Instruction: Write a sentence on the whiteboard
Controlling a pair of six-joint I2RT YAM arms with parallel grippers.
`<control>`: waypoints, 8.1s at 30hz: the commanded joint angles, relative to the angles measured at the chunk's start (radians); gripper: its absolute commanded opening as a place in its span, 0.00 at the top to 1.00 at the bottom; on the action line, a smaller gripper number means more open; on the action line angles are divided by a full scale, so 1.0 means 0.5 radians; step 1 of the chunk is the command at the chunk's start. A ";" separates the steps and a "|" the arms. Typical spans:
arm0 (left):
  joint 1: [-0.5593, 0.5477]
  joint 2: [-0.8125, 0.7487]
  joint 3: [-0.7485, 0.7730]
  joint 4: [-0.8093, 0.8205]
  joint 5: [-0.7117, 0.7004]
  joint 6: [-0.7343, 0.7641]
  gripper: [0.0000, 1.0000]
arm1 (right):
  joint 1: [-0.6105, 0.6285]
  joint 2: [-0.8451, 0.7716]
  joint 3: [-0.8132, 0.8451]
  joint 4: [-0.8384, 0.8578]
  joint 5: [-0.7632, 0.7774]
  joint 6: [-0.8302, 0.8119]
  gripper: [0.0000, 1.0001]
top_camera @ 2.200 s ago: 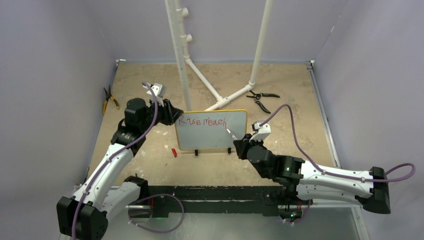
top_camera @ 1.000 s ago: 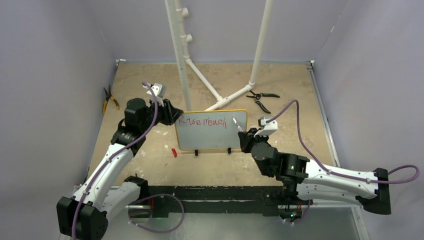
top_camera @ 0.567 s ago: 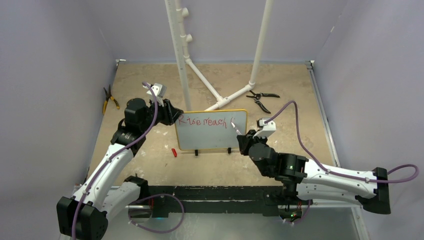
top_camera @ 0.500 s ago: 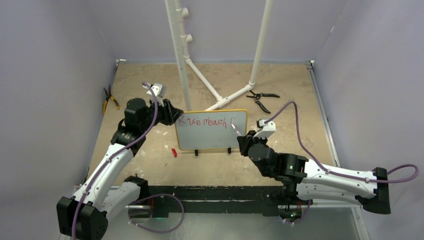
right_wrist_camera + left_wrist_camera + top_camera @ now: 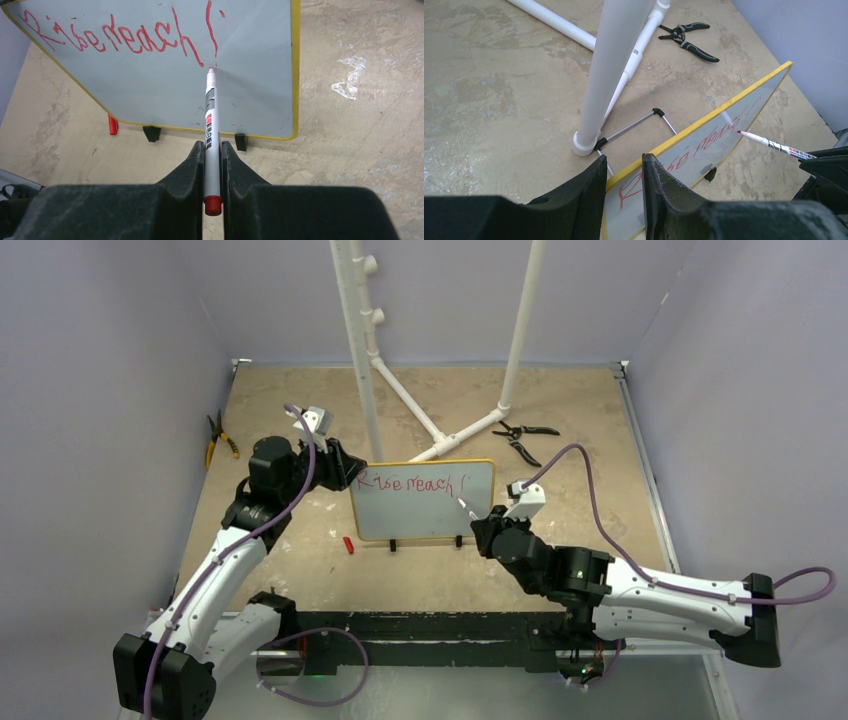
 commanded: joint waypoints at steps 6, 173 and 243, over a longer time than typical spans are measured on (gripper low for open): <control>0.001 -0.021 -0.029 -0.005 0.064 -0.016 0.70 | -0.005 -0.071 0.042 0.231 0.089 -0.155 1.00; 0.001 -0.038 -0.034 -0.005 0.063 -0.015 0.70 | -0.005 0.013 0.222 -0.233 0.470 0.191 1.00; 0.001 -0.046 -0.034 -0.013 0.034 -0.019 0.70 | 0.434 0.906 0.027 1.604 0.018 -0.596 1.00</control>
